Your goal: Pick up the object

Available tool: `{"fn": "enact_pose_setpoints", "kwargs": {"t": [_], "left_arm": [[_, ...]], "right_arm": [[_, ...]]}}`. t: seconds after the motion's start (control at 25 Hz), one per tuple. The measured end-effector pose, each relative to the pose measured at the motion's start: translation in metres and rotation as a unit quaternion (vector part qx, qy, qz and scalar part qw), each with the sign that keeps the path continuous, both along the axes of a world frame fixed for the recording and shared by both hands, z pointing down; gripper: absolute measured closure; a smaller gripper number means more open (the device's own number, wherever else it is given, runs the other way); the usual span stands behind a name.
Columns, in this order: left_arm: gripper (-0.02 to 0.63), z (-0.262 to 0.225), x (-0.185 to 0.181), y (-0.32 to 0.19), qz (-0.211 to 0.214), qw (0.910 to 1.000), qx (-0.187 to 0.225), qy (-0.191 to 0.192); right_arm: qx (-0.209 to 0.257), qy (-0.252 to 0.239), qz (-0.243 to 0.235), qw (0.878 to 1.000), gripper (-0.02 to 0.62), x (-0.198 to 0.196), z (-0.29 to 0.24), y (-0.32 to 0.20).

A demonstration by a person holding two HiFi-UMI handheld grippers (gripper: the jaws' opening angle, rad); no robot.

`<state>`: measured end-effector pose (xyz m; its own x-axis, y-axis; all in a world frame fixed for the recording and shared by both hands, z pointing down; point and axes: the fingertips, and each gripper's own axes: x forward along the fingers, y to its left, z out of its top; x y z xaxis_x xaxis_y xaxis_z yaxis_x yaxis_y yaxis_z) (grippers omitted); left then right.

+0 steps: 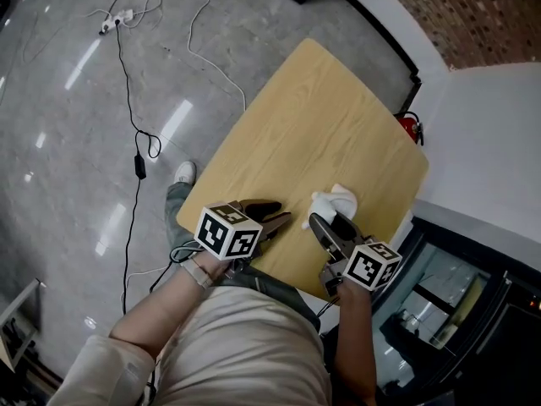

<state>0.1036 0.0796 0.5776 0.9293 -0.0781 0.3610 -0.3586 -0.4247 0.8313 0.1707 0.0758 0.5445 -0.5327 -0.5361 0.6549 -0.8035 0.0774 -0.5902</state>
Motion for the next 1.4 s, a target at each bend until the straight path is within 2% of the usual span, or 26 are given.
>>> {"fn": "enact_pose_setpoints", "kwargs": {"t": [0.08, 0.2, 0.28, 0.36, 0.44, 0.48, 0.56, 0.64, 0.68, 0.72, 0.76, 0.88, 1.0, 1.08, 1.2, 1.32, 1.4], "left_arm": [[0.479, -0.004, -0.008, -0.006, -0.008, 0.9999, -0.009, 0.012], [0.48, -0.007, -0.015, -0.015, -0.024, 0.9982, -0.035, 0.043], [0.479, -0.014, -0.016, -0.018, -0.038, 0.9932, -0.067, 0.086], [0.479, -0.025, -0.012, -0.02, -0.048, 0.9834, -0.1, 0.144], [0.479, -0.039, -0.007, -0.022, -0.051, 0.9682, -0.13, 0.208], [0.479, -0.048, -0.005, -0.022, -0.051, 0.9577, -0.145, 0.244], [0.479, -0.071, -0.004, -0.024, -0.047, 0.928, -0.177, 0.324], [0.479, -0.094, -0.006, -0.026, -0.044, 0.8915, -0.209, 0.4], [0.477, -0.103, -0.006, -0.026, -0.042, 0.876, -0.22, 0.427], [0.446, -0.109, -0.006, -0.025, -0.038, 0.8633, -0.229, 0.448], [0.404, -0.114, -0.005, -0.024, -0.033, 0.8523, -0.234, 0.467], [0.359, -0.134, -0.005, -0.027, -0.032, 0.8228, -0.237, 0.516], [0.35, -0.144, -0.006, -0.029, -0.034, 0.8067, -0.238, 0.54], [0.345, -0.147, -0.002, -0.023, -0.02, 0.8027, -0.247, 0.542], [0.344, -0.151, 0.005, -0.015, -0.003, 0.7989, -0.257, 0.544], [0.33, -0.155, 0.006, -0.018, -0.007, 0.7841, -0.269, 0.559], [0.33, -0.158, 0.007, -0.018, -0.008, 0.7734, -0.277, 0.57]], "right_arm": [[0.016, -0.096, 0.047, 0.994, 0.371, -0.005, -0.018, -0.012], [0.043, -0.209, 0.088, 0.973, 0.371, -0.009, -0.038, -0.027], [0.057, -0.275, 0.106, 0.954, 0.373, -0.01, -0.05, -0.03], [0.076, -0.336, 0.111, 0.932, 0.371, -0.012, -0.065, -0.031], [0.098, -0.379, 0.107, 0.914, 0.373, -0.013, -0.08, -0.032], [0.111, -0.395, 0.104, 0.906, 0.373, -0.012, -0.086, -0.033], [0.138, -0.419, 0.094, 0.892, 0.373, -0.01, -0.101, -0.034], [0.169, -0.441, 0.075, 0.878, 0.373, -0.009, -0.121, -0.033], [0.185, -0.45, 0.064, 0.871, 0.373, -0.01, -0.131, -0.032], [0.202, -0.459, 0.053, 0.864, 0.373, -0.01, -0.14, -0.03], [0.218, -0.466, 0.042, 0.856, 0.373, -0.011, -0.149, -0.028], [0.262, -0.48, 0.015, 0.837, 0.373, -0.015, -0.166, -0.021], [0.303, -0.485, 0.01, 0.82, 0.373, -0.014, -0.179, -0.015], [0.323, -0.491, 0.013, 0.809, 0.373, -0.01, -0.182, -0.011], [0.331, -0.491, -0.012, 0.806, 0.373, -0.007, -0.178, 0.002], [0.333, -0.489, -0.041, 0.805, 0.373, -0.012, -0.18, 0.009], [0.342, -0.49, -0.054, 0.8, 0.373, -0.017, -0.189, 0.009]]}}
